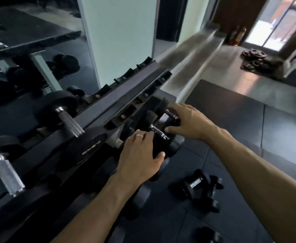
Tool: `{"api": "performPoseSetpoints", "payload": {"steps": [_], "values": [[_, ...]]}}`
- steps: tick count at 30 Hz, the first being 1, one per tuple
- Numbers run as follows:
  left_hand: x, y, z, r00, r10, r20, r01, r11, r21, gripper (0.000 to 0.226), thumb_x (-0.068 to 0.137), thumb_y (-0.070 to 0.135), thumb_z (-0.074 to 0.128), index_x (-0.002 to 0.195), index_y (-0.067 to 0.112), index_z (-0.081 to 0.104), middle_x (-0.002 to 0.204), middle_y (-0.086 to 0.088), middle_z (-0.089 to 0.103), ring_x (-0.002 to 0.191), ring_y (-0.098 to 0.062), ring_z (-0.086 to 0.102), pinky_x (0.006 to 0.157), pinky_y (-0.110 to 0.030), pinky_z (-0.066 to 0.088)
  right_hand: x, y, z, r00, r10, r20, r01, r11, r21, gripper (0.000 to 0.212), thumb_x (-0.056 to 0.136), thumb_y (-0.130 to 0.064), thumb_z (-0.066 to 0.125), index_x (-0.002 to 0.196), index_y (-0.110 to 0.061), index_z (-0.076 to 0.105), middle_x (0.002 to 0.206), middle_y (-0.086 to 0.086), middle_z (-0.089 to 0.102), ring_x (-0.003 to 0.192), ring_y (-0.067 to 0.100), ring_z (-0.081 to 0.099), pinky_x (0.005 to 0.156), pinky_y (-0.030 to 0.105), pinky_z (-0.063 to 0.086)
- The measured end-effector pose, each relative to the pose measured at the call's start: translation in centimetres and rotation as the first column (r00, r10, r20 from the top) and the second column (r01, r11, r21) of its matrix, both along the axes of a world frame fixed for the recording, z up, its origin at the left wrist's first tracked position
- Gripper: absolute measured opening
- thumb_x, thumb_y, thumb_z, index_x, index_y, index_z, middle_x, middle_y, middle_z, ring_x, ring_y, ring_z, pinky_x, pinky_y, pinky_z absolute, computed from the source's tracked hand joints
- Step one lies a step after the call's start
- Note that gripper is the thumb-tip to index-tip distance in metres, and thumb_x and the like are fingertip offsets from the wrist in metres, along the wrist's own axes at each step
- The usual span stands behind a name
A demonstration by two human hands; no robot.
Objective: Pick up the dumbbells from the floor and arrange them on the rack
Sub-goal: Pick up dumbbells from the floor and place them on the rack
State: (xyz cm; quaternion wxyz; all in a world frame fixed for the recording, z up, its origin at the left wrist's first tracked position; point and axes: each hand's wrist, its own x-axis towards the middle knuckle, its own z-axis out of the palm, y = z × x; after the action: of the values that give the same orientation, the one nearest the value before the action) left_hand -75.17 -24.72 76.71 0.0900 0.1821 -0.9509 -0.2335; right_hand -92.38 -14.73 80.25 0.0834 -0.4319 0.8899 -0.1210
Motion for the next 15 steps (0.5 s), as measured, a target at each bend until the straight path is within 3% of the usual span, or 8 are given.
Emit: {"api": "performPoseSetpoints", "payload": {"steps": [5, 15], "values": [[-3.4, 9.5, -3.7, 0.976, -0.177, 0.126, 0.176, 0.984, 0.017, 0.068, 0.088, 0.049, 0.054, 0.142, 0.013, 0.033, 0.143, -0.008, 0.04, 0.139, -0.021, 0.024, 0.114, -0.032, 0.021, -1.5, 12.3, -3.2, 0.989, -0.139, 0.046, 0.139, 0.99, 0.01, 0.084, 0.079, -0.046, 0.074, 0.148, -0.021, 0.033, 0.14, 0.005, 0.049, 0.129, 0.027, 0.045, 0.101, 0.041, 0.042], [-5.7, 29.6, -18.0, 0.827, -0.365, 0.427, 0.327, 0.931, 0.163, 0.06, 0.089, 0.05, 0.052, 0.136, 0.016, 0.038, 0.138, -0.006, 0.044, 0.13, -0.021, 0.037, 0.102, -0.034, 0.038, -1.7, 36.2, -18.6, 0.906, -0.36, 0.221, 0.323, 0.928, 0.187, 0.088, 0.08, -0.047, 0.073, 0.15, -0.022, 0.025, 0.139, 0.004, 0.049, 0.127, 0.029, 0.046, 0.096, 0.044, 0.045]]}}
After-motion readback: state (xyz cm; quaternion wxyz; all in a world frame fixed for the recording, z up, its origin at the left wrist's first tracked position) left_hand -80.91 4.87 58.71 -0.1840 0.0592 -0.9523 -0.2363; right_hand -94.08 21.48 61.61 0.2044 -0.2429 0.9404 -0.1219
